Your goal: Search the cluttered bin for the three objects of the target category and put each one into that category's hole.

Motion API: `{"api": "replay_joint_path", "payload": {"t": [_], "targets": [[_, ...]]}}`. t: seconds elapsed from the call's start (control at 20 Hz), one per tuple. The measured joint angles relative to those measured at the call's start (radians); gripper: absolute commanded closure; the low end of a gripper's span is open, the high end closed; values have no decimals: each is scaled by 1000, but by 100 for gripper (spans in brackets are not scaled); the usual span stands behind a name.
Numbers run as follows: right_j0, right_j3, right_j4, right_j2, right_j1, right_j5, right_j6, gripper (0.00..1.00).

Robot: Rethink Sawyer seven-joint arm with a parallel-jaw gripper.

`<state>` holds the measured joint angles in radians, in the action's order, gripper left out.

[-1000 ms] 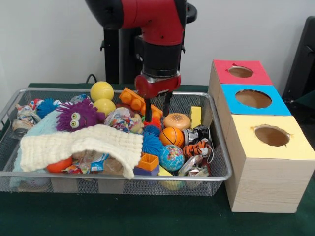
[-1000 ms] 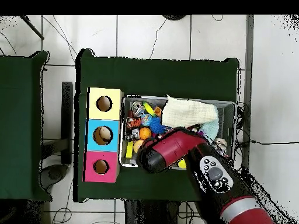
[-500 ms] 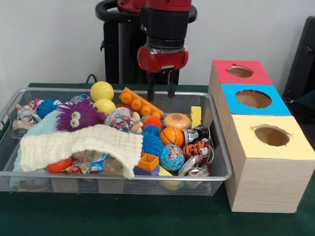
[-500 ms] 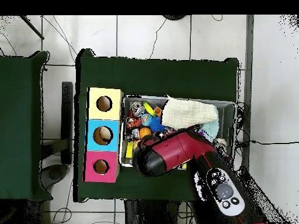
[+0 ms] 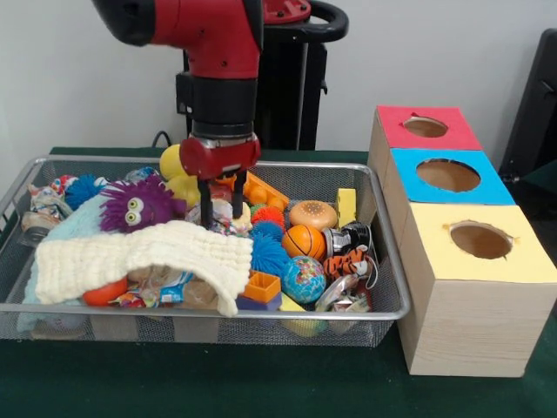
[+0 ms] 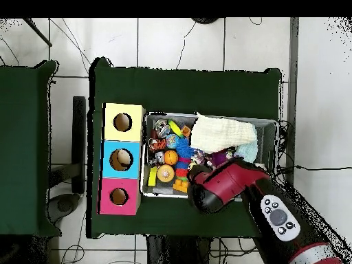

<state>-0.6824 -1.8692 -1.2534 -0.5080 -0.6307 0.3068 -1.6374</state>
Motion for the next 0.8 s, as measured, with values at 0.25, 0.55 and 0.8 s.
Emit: {"api": "replay_joint_path", "payload": {"t": [0.25, 0.55, 0.8], "targets": [[6, 1, -139, -7, 49, -108, 7, 0], [-27, 1, -133, -51, 80, -137, 105, 0], [-87, 1, -89, -94, 90, -127, 265, 0]]}}
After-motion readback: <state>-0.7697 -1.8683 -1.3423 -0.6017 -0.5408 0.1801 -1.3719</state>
